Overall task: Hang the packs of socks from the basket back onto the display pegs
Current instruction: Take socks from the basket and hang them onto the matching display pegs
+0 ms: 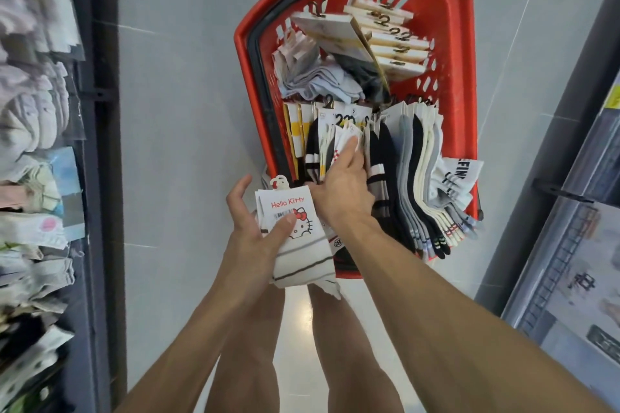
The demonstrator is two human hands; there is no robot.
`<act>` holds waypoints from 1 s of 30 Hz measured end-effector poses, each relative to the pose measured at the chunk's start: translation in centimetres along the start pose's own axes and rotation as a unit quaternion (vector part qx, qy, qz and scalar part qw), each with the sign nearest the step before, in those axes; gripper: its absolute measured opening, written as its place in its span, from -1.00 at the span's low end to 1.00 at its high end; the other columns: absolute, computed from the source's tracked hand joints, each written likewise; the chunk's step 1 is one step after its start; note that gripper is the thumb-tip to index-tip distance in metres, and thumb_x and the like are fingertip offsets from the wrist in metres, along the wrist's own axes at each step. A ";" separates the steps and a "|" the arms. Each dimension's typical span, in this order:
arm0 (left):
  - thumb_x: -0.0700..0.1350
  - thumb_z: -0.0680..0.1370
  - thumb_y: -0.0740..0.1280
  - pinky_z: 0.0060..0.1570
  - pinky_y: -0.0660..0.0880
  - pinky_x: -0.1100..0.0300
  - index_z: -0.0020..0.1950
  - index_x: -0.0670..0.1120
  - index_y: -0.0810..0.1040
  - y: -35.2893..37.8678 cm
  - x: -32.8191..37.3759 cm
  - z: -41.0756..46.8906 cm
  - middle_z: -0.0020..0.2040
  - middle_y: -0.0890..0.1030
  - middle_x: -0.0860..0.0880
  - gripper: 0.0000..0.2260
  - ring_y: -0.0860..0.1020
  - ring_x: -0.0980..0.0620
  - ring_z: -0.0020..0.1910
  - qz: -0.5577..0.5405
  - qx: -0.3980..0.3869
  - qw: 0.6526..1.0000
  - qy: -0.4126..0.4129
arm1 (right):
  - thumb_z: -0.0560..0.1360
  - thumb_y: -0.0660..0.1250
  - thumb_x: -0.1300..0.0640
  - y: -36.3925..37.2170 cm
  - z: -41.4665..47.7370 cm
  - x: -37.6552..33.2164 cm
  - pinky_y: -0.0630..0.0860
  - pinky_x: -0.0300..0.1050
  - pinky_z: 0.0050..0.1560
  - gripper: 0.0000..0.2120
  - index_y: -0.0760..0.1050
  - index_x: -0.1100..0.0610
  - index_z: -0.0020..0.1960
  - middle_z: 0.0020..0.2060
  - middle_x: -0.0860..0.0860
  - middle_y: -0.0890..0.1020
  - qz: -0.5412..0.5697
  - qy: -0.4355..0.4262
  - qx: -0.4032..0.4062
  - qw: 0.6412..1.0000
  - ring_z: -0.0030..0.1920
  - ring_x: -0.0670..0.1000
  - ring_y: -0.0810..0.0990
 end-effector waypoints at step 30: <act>-0.09 0.66 0.26 0.25 0.40 0.22 -0.02 0.31 0.63 -18.6 27.7 -39.7 0.07 0.63 0.30 -0.71 0.51 0.25 0.22 -0.110 0.333 0.829 0.436 | 0.42 0.34 0.38 -34.1 -48.6 -15.4 0.48 -0.50 -0.09 -0.52 0.52 -0.14 0.14 -0.06 -0.30 0.64 0.396 -0.550 0.202 0.707 -0.07 -0.33 0.61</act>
Point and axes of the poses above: each hand's wrist, its own z-axis towards the middle knuckle, its own y-axis out of the palm, x = y × z, the point moved 4 cm from there along z, towards the middle knuckle
